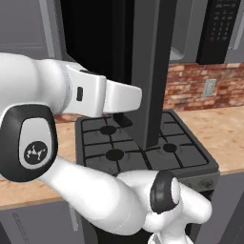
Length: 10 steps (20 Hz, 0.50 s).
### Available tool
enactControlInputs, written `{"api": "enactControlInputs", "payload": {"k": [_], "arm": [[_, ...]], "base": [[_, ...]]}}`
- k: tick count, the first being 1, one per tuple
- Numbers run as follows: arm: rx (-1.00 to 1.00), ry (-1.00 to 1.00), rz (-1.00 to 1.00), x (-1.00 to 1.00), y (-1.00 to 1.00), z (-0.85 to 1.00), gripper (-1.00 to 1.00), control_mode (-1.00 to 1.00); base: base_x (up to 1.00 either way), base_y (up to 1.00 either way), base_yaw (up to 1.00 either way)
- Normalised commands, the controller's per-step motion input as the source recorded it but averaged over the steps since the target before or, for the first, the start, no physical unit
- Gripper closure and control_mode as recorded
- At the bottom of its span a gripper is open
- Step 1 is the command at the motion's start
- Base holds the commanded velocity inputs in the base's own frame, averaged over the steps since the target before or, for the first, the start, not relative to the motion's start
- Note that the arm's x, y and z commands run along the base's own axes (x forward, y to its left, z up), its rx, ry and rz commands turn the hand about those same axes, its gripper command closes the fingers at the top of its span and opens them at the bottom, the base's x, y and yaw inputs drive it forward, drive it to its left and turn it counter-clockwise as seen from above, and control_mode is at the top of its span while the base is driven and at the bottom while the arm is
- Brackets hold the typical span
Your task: Place the sponge inside the microwave to prepare for sanitizing.
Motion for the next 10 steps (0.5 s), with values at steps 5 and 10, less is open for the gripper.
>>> {"api": "enactControlInputs", "payload": {"k": [5,10], "arm": [[0.00,-0.04,-0.07,-0.01,0.01,-0.02,-1.00,-1.00],[0.00,-0.06,-0.07,0.01,0.12,-0.03,-1.00,-1.00]], "base": [[0.00,0.00,0.00],[0.00,0.00,0.00]]}}
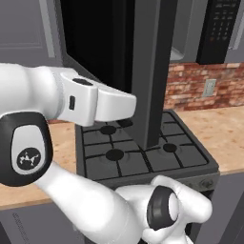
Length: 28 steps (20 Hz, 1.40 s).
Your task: Place the sponge inside the microwave to prepare for sanitizing.
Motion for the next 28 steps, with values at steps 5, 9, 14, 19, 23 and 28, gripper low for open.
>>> {"api": "enactControlInputs", "payload": {"k": [5,9,14,19,23,28], "arm": [[0.00,0.00,0.00,0.00,0.56,0.00,-1.00,-1.00],[0.00,0.00,0.10,-0.22,0.34,0.00,-1.00,-1.00],[0.00,0.00,0.06,-0.08,0.38,-0.01,-1.00,-1.00],[0.00,0.04,0.01,-0.39,0.21,-0.01,-1.00,-1.00],[0.00,0.09,0.04,-0.96,0.04,-0.16,-1.00,-1.00],[0.00,0.15,0.12,-0.83,0.05,-0.46,-1.00,-1.00]], "base": [[0.00,0.00,0.00],[0.00,0.00,0.00],[0.00,0.00,0.00],[0.00,0.00,0.00],[0.00,0.00,0.00],[0.00,0.00,0.00]]}}
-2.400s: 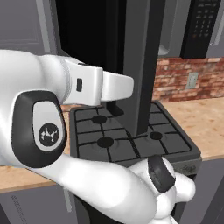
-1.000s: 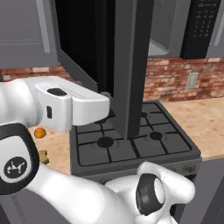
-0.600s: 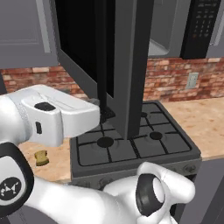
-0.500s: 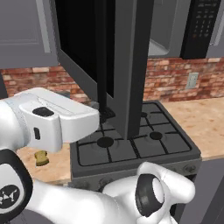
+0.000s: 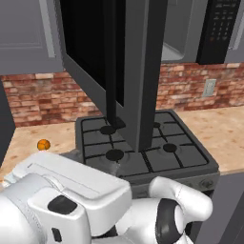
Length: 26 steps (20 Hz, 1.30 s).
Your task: Place the sponge inside the microwave to prepare for sanitizing.
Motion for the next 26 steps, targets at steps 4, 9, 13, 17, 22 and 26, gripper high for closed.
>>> {"api": "enactControlInputs", "payload": {"k": [4,9,13,17,22,26], "arm": [[0.01,0.11,0.25,-0.70,-0.21,-0.57,-1.00,-1.00],[0.06,0.03,0.31,-0.91,-0.61,-0.35,-1.00,-1.00],[0.13,0.06,0.40,-0.67,-0.94,-0.02,-1.00,-1.00],[0.30,0.04,0.42,-0.38,-1.00,0.00,-1.00,-1.00],[0.28,0.04,0.40,-0.12,-1.00,0.00,-1.00,-1.00],[0.25,0.06,0.36,0.56,-1.00,0.01,-1.00,-1.00]], "base": [[0.00,0.00,0.00],[0.00,0.00,0.00],[0.00,0.00,0.00],[0.00,0.00,0.00],[0.00,0.00,0.00],[0.00,0.00,0.00]]}}
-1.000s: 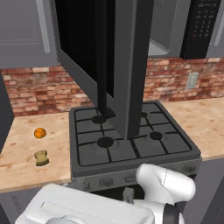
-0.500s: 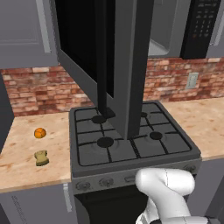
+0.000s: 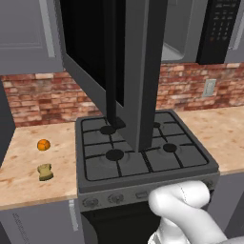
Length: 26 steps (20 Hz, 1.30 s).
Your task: Place the sponge inside the microwave to prepare for sanitizing.
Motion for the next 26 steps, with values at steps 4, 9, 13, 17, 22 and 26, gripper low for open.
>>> {"api": "enactControlInputs", "payload": {"k": [4,9,13,17,22,26], "arm": [[0.18,0.33,0.29,0.73,-0.94,0.21,-1.00,-1.00],[-0.01,0.51,0.04,0.91,-0.75,0.03,-1.00,-1.00],[-0.02,0.47,0.00,0.82,-0.51,-0.06,-1.00,-1.00],[-0.17,0.38,-0.09,0.71,-0.07,-0.21,-1.00,-1.00],[-0.19,0.04,-0.15,0.46,0.02,-0.47,-1.00,-1.00],[-0.03,-0.16,-0.13,0.41,0.04,-0.63,-1.00,-1.00]], "base": [[0.00,0.00,0.00],[0.00,0.00,0.00],[0.00,0.00,0.00],[0.00,0.00,0.00],[0.00,0.00,0.00],[0.00,0.00,0.00]]}}
